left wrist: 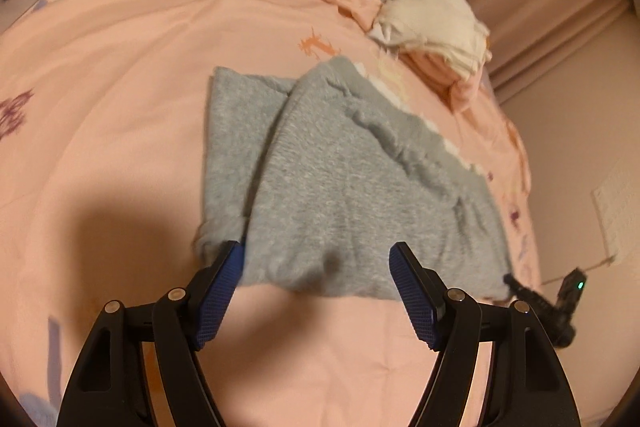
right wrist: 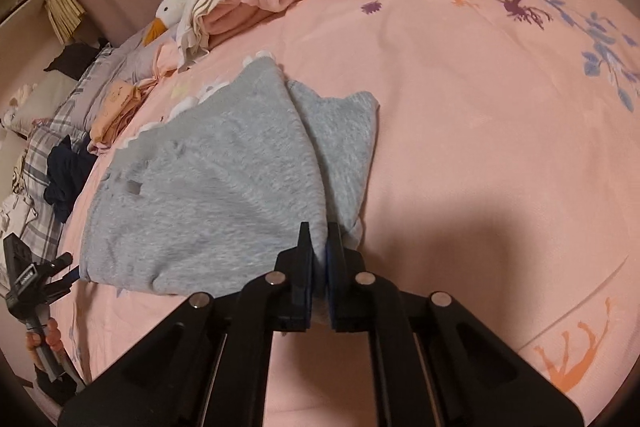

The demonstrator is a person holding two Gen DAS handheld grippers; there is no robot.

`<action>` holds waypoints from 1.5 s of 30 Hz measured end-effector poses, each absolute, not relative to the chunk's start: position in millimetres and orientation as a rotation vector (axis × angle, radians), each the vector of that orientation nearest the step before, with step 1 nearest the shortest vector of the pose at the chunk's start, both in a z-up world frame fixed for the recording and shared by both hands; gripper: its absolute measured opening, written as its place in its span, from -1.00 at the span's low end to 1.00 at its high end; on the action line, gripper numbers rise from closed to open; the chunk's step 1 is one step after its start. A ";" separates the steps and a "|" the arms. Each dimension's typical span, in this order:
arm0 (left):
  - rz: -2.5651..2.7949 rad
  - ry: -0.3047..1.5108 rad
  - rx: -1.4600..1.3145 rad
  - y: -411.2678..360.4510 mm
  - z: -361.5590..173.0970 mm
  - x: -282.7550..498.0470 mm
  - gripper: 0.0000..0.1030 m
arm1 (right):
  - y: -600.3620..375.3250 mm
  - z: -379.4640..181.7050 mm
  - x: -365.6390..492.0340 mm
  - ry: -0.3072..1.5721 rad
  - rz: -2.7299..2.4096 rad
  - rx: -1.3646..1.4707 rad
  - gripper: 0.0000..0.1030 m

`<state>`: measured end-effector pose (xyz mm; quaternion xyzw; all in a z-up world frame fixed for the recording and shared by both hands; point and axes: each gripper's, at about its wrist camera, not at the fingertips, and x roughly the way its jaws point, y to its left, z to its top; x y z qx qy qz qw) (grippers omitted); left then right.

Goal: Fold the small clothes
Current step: 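Grasp the folded side edge of the grey sweatshirt with the left gripper, then lift the side with the left gripper and fold it over the body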

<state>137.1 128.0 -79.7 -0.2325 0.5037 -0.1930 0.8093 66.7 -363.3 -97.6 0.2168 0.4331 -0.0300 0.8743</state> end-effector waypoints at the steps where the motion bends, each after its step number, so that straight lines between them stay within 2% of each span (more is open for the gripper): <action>1: -0.410 1.070 -0.516 134.5 -77.5 131.6 0.45 | -360.2 -90.9 63.1 0.883 -0.068 0.435 -0.78; 2: -0.407 1.063 -0.530 139.9 -76.3 127.1 0.45 | -358.1 -84.6 58.9 0.863 -0.067 0.423 -0.75; 4: -0.397 1.058 -0.567 152.3 -77.2 117.5 0.45 | -353.0 -72.5 48.6 0.818 -0.069 0.398 -0.56; 8: -0.403 1.068 -0.679 169.7 -87.5 109.2 0.45 | -339.1 -60.9 38.5 0.784 -0.014 0.380 -0.47; 12: -0.419 1.091 -0.745 170.7 -97.7 110.9 0.45 | -317.9 -56.5 36.9 0.777 0.067 0.388 -0.23; 25: -0.473 1.096 -0.824 151.0 -114.5 143.3 0.51 | -233.4 -77.4 81.9 0.850 0.285 0.399 -0.22; 36: -0.506 1.083 -0.823 131.0 -117.6 183.4 0.51 | -212.9 -79.7 109.2 0.857 0.327 0.361 -0.22; 45: -0.488 1.084 -0.746 117.6 -116.2 200.6 0.51 | -189.5 -76.5 168.2 0.871 0.292 0.254 -0.27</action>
